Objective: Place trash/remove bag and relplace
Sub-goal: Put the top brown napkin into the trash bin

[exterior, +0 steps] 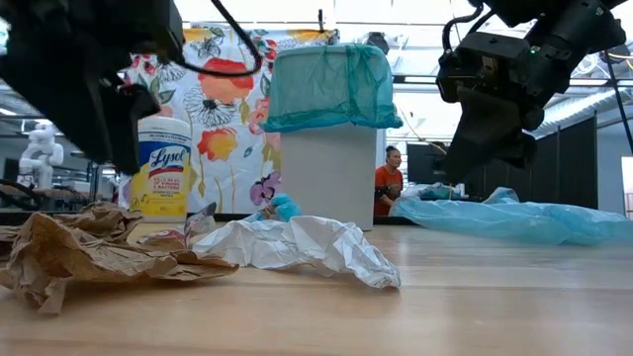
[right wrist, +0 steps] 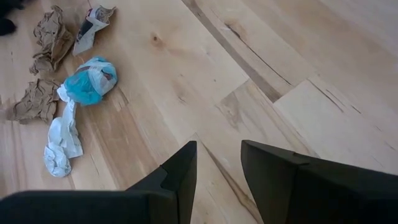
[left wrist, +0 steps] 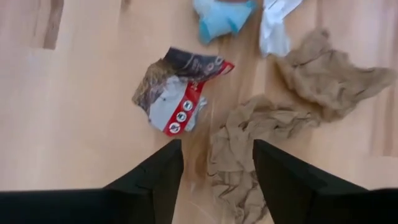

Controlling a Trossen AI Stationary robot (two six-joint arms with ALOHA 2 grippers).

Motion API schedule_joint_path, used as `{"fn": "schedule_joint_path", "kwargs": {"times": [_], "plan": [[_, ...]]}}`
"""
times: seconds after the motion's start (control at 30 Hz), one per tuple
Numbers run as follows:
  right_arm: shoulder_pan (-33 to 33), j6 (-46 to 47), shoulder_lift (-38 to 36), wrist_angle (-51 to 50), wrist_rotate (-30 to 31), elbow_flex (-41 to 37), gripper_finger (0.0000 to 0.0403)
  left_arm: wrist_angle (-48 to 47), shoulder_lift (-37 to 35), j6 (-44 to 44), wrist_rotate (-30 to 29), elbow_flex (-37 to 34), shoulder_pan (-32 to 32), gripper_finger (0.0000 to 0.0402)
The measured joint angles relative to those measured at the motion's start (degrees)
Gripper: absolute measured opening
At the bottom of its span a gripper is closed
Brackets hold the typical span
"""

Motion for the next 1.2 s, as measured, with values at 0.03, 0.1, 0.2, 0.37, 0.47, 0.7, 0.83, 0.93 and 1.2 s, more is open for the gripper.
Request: {"fn": "schedule_joint_path", "kwargs": {"times": [0.03,0.1,0.2,0.37,0.47,0.7,0.83,0.93,1.2], "plan": [[0.0,-0.02,0.0,-0.03,0.0,0.0,0.0116,0.02,0.64,-0.04,0.0,-0.01,0.0,0.0199],[0.0,-0.02,0.0,-0.18,-0.02,0.0,0.0116,0.39,1.95,-1.11,0.08,-0.01,-0.02,0.02],[0.07,0.11,0.0,-0.85,-0.08,0.0,0.0116,1.16,3.84,-1.65,0.68,-0.01,-0.02,0.02],[0.63,0.15,0.0,-0.82,-0.09,0.0,0.0116,2.34,8.06,-2.53,4.92,-0.01,0.0,0.02],[1.13,0.33,0.0,-0.82,-0.08,0.0,0.0116,2.44,10.19,-4.08,8.74,-0.01,-0.06,0.0188],[1.92,-1.37,0.0,-0.88,-0.08,-0.01,0.0116,2.62,10.37,-10.61,10.54,0.03,0.0,0.0021],[1.92,-2.95,0.0,-1.93,-0.08,0.0,0.0116,1.68,9.26,-16.59,10.72,0.01,-0.02,0.0007],[2.26,-3.45,0.0,-3.29,-0.17,0.0,0.0116,1.07,7.27,-21.55,10.7,-0.06,-0.04,0.0005],[6.76,-3.74,0.0,-6.55,-0.17,0.0,0.0116,-3.27,-2.78,-28.03,4.65,2.02,-0.03,0.0002]]}}
